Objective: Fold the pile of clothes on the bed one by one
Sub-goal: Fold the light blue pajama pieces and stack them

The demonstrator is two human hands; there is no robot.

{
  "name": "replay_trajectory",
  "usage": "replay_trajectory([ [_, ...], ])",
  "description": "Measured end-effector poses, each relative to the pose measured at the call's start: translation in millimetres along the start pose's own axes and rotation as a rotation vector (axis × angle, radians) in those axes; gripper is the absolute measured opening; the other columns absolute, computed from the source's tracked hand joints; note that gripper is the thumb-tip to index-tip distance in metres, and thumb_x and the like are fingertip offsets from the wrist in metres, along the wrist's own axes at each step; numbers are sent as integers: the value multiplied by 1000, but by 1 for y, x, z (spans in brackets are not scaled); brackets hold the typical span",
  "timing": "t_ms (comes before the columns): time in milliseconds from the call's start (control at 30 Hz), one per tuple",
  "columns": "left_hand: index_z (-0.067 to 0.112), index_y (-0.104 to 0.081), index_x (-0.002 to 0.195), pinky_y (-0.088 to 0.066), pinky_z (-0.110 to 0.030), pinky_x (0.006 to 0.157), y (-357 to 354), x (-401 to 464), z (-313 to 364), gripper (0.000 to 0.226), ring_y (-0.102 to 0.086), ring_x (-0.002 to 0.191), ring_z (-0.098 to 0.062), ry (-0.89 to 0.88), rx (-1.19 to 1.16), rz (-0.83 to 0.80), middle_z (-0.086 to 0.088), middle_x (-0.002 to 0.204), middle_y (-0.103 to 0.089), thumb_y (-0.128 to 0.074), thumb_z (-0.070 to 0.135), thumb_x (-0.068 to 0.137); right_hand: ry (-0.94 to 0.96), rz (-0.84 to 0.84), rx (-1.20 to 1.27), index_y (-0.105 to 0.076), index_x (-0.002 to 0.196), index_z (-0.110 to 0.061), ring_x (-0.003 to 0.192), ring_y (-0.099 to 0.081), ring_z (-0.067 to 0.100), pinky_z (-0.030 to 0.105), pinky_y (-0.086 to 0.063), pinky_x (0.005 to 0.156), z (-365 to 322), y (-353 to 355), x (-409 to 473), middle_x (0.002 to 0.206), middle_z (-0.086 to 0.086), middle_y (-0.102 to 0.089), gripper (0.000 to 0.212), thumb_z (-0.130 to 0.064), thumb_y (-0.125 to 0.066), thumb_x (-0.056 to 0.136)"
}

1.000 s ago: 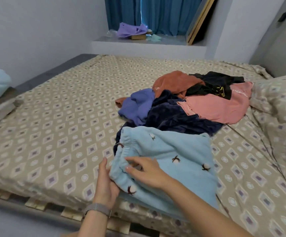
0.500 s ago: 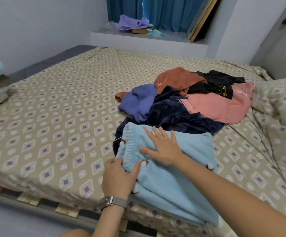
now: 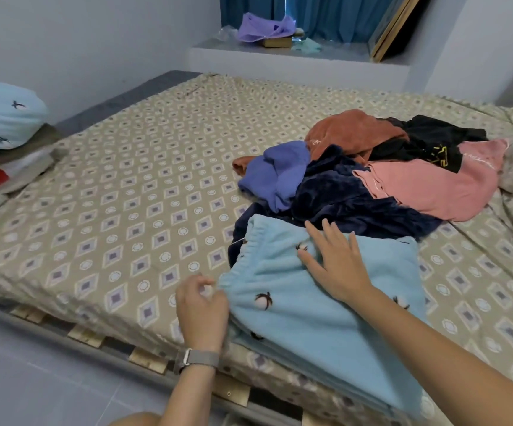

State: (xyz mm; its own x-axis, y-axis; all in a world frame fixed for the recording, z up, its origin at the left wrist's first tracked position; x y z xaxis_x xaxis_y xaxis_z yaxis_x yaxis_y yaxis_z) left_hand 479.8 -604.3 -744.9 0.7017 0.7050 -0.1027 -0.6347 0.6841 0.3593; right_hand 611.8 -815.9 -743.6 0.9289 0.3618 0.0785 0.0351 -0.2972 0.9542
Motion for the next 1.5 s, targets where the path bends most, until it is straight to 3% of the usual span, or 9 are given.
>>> replay_trajectory([
  [100, 12, -60, 106, -38, -35, 101, -6, -23, 17, 32, -49, 118, -22, -574, 172, 103, -6, 123, -59, -48, 12, 77, 73, 158, 7, -24, 152, -35, 151, -6, 20, 48, 1, 121, 5, 3, -33, 162, 1, -17, 70, -66, -27, 90],
  [267, 22, -61, 129, -36, -45, 111, -80, -50, 46, 50, -48, 132, -17, -1086, 645, -285, 4, 133, -60, -34, 31, 88, 119, -21, 6, -32, 150, -34, 150, -13, 15, 43, 5, 121, 16, -17, -101, 158, -9, -19, 74, -72, -7, 91],
  [433, 47, -4, 150, 17, -70, 103, -112, -4, 23, 55, 12, 148, -30, -611, 1157, -337, 6, 162, 5, -12, 56, 96, -272, 12, -28, -7, 151, -45, 150, 9, 10, 47, 14, 117, 59, 0, -104, 158, -17, 6, 77, -81, -18, 84],
  [567, 53, 12, 145, -3, -72, 105, -112, 7, 25, 62, 18, 146, -36, -359, 1056, -293, 9, 159, 24, -8, 73, 89, -487, -33, 452, -5, 144, -58, 144, -27, 13, 47, -28, 116, 92, -1, -120, 159, -16, -20, 79, -84, -39, 77],
  [733, 23, -18, 150, -41, -48, 102, -80, 25, 24, 116, -49, 124, -38, 34, 566, -316, -16, 145, -41, -61, 84, 61, -732, 167, 995, -58, 120, -34, 96, -69, 8, 42, -56, 87, 97, 0, -133, 111, -13, -70, 82, -75, -78, 52],
  [833, 8, -66, 111, -55, -44, 86, -43, 41, 25, 98, -71, 89, -31, 351, 180, -532, -10, 101, -74, -87, 66, 35, -840, 29, 1431, -65, 117, -16, 99, -71, 27, 50, -53, 94, 96, -3, -134, 108, 5, -74, 70, -49, -90, 60],
  [1100, 26, -73, 98, -57, -35, 79, -51, 20, 17, 60, -71, 85, -18, 256, 188, -598, 4, 95, -75, -85, 62, 51, -914, -102, 1479, -67, 116, -15, 93, -72, 31, 49, -54, 91, 100, -4, -116, 104, 8, -74, 99, -68, -89, 35],
  [1300, 38, -72, 91, -54, -33, 80, -60, 28, -5, 46, -67, 86, -9, 69, 310, -514, 16, 92, -73, -79, 68, 58, -885, 10, 1335, -71, 96, -17, 83, -71, 21, 34, -56, 78, 102, -18, -115, 88, -2, -74, 44, -36, -89, 62],
  [1500, 31, -71, 97, -53, -31, 80, -57, 32, 18, 45, -68, 88, -12, 293, 258, -570, 12, 95, -72, -85, 54, 60, -1023, -129, 1347, -72, 100, -10, 82, -73, 25, 39, -58, 78, 95, 4, -107, 89, 4, -76, 48, -21, -91, 58],
])
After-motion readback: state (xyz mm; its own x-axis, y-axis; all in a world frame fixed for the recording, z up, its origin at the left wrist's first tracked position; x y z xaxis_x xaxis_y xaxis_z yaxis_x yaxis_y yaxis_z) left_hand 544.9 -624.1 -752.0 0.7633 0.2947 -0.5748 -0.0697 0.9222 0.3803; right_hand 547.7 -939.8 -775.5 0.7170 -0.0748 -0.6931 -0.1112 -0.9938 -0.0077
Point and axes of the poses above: each hand's wrist, its own x-axis towards the middle knuckle, its own y-axis out of the back of the hand, z = x × y, the point moved 1 cm from there along x, towards the middle knuckle
